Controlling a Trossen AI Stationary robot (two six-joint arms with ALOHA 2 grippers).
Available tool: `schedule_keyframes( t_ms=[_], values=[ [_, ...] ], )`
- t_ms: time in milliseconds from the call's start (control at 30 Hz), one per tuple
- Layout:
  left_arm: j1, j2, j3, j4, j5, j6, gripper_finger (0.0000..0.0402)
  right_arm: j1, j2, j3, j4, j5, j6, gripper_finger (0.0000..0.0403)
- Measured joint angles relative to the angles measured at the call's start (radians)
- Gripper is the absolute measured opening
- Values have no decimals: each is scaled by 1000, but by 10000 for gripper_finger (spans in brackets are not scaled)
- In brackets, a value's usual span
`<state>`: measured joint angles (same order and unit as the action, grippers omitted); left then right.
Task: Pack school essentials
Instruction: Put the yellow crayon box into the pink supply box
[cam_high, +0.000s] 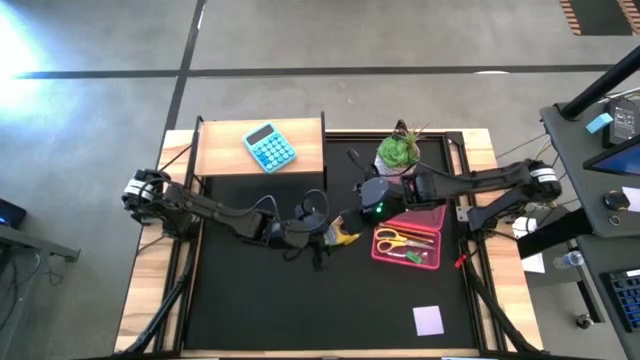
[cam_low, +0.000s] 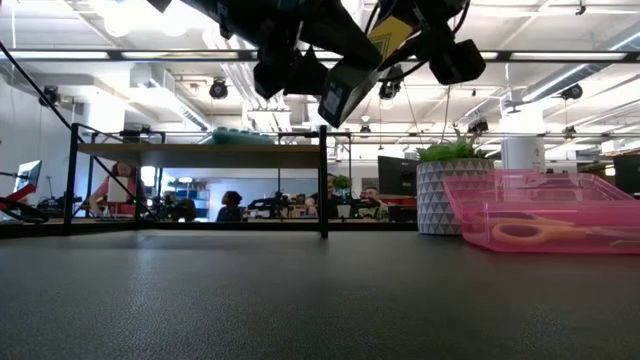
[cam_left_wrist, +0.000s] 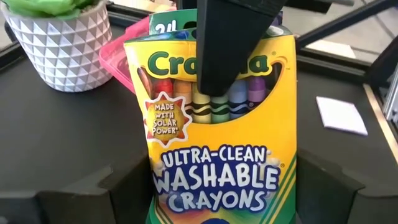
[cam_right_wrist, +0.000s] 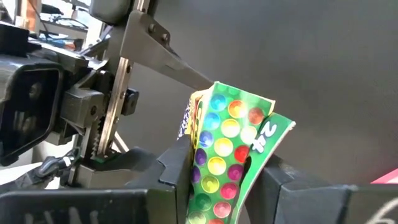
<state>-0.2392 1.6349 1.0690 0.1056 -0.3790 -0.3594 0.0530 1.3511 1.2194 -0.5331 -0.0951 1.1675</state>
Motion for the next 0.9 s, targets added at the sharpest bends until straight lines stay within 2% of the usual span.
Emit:
schedule_keyframes(
  t_ms=[100,267,667,833,900],
  values=[
    [7,-1,0,9,12,-23,290,-12,-12,0,-17,-1,-3,102],
    [38,-1,0,19,91,-123,290,-15,-11,0,-29,-3,-16,102],
    [46,1,15,38,137,-140,290,-17,-18,0,-42,-17,-61,102],
    [47,1,15,46,144,-243,300,-17,-18,0,-40,-18,-71,102],
    [48,8,17,53,145,-241,307,-17,-18,0,-42,-18,-78,102]
  ],
)
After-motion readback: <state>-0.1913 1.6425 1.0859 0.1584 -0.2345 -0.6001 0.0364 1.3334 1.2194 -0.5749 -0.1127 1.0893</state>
